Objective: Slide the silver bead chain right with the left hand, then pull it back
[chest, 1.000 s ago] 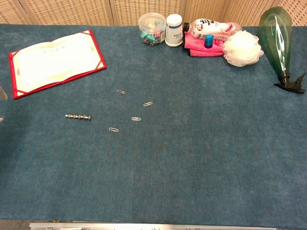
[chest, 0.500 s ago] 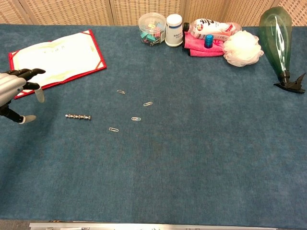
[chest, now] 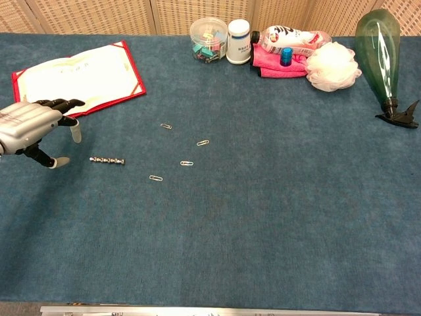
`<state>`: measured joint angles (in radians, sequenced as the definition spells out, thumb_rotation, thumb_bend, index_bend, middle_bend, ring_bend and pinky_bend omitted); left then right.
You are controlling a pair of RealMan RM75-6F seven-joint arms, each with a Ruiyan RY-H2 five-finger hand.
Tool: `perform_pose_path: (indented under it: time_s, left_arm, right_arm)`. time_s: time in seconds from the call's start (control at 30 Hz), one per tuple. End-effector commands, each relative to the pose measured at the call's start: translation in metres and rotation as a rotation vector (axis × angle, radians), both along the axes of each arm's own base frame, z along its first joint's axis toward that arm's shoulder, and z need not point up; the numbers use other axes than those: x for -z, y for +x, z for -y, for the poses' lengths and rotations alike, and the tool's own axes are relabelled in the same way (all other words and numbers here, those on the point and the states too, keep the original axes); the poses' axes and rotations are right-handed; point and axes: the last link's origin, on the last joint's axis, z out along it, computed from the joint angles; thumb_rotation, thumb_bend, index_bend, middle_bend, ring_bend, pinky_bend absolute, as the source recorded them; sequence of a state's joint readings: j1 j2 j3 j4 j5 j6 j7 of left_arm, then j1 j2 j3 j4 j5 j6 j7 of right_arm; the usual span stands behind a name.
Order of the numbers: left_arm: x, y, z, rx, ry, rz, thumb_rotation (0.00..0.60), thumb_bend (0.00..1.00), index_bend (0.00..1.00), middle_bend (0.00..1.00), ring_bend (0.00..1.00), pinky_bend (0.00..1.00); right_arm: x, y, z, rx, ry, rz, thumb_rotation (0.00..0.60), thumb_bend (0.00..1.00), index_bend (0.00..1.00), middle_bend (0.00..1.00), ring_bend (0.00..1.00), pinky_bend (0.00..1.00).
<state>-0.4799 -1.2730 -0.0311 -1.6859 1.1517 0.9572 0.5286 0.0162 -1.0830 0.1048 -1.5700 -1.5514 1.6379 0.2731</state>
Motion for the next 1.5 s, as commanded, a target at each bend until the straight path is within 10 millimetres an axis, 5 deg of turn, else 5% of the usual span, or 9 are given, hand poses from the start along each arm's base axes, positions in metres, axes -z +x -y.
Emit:
perform_pose_path:
  time_s: [0.03, 1.5]
  left_arm:
    - [0.004, 0.001, 0.000, -0.002, -0.008, 0.004, 0.600, 0.26, 0.38, 0.00, 0.00, 0.09]
    - [0.049, 0.006, -0.014, -0.042, -0.018, -0.010, 0.600, 0.26, 0.44, 0.00, 0.00, 0.09]
  right_arm:
    - [0.000, 0.000, 0.000, 0.000, 0.000, 0.000, 0.600, 0.62, 0.54, 0.47, 0.42, 0.45]
    - [-0.002, 0.000, -0.001, -0.005, -0.008, 0.008, 0.600, 0.62, 0.54, 0.47, 0.42, 0.45]
